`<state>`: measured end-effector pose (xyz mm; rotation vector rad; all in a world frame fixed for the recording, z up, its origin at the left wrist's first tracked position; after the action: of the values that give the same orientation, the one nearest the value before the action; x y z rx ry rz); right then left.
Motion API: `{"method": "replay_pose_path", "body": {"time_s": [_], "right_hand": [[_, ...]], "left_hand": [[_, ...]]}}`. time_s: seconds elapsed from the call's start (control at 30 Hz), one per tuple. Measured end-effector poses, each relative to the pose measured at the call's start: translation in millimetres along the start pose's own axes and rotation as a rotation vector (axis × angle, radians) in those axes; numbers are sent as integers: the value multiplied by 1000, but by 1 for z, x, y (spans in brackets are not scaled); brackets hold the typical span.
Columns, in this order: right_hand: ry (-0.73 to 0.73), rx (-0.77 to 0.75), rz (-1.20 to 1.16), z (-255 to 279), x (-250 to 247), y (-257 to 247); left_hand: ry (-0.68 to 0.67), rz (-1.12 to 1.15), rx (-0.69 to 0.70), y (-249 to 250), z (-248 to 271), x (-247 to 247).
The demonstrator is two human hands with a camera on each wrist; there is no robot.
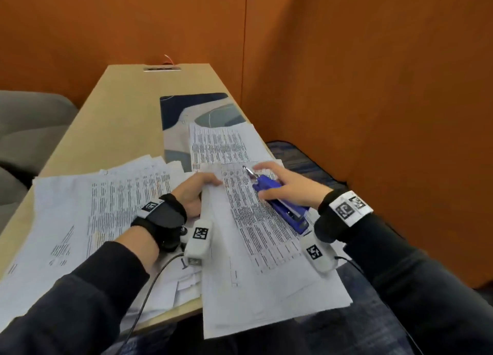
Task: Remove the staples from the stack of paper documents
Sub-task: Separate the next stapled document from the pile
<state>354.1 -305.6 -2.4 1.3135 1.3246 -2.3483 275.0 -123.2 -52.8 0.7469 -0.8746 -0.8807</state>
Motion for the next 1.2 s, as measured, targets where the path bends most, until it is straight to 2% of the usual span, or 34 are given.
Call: {"method": "replay_pose_path", "body": {"time_s": [0.13, 0.23, 0.37, 0.57, 0.73, 0.93, 1.07, 1.2], "right_hand": [[-110, 15, 191, -3, 19, -2], [-77, 3, 278, -2, 22, -7], [-51, -33, 342, -5, 34, -22], [-32, 19, 444, -4, 39, -24], [-88, 43, 490, 4, 29, -20], [-62, 32, 546, -3, 35, -22], [-17, -12, 468, -13, 43, -25], [-130, -53, 127, -19, 40, -15]], "left_hand": [[12, 45, -25, -6, -5, -2], [28, 52, -24, -10, -6, -1], [-43, 35, 88, -8, -6, 11], [90, -35, 187, -8, -9, 5], [76, -94, 213, -10, -12, 6], [47, -124, 202, -9, -9, 9], [27, -157, 192, -10, -8, 8], [-11, -96, 197, -9, -6, 8]]}}
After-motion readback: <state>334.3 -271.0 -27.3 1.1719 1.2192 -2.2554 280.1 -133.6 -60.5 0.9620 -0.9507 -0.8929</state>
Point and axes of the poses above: each hand's wrist, its own z-axis away from the middle knuckle, its own x-axis out of the palm, y = z × x, the point moved 7 cm from there along -z, towards the middle knuckle, and after that the axes turned 5 degrees about z, right-handed, at the moved point
